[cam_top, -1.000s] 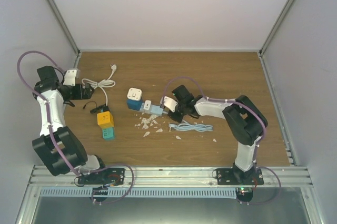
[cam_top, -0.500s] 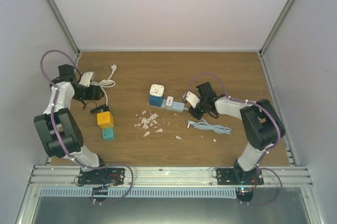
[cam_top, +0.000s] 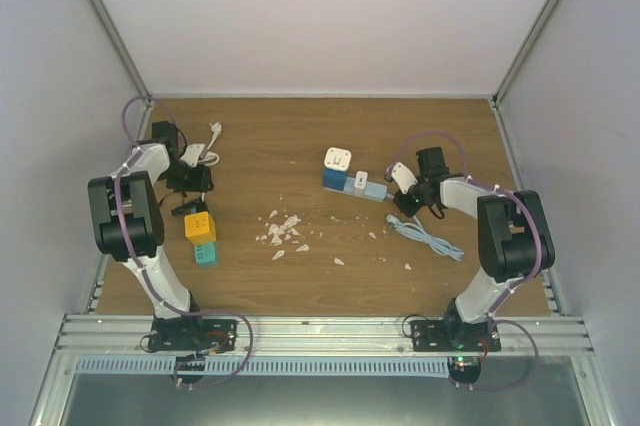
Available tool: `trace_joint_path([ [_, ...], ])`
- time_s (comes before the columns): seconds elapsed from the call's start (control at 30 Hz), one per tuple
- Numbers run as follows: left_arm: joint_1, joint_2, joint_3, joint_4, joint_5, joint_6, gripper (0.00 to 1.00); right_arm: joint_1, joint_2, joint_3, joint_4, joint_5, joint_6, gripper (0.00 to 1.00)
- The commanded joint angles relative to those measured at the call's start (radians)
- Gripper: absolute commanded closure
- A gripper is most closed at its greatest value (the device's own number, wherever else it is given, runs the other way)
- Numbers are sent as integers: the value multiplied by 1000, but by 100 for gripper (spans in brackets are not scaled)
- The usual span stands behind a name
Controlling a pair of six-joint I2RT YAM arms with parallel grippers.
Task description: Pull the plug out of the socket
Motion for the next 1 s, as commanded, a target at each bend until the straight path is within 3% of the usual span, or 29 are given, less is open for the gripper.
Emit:
trace_joint_path([
  [0.0,-22,42,41,37,-82,-30,48,-93,35,26,-41,83,-36,99],
  [0.27,-54,121,101,33,-129,-47,52,-211,49,23,-40,74,-89,96],
  [0.37,-86,148,118,33,-131,-43,56,-238,39,27,-56,49,-112,85],
  [0.47,-117,172,131,32,-136,-40,60,-250,10,27,-70,26,-130,66],
  [0.6,-154,197,150,28,-129,-36,66,-257,-38,28,-94,-6,-140,49],
  [0.97,-323,218,163,1,-56,63,69,-267,-205,55,-187,-133,-148,25],
])
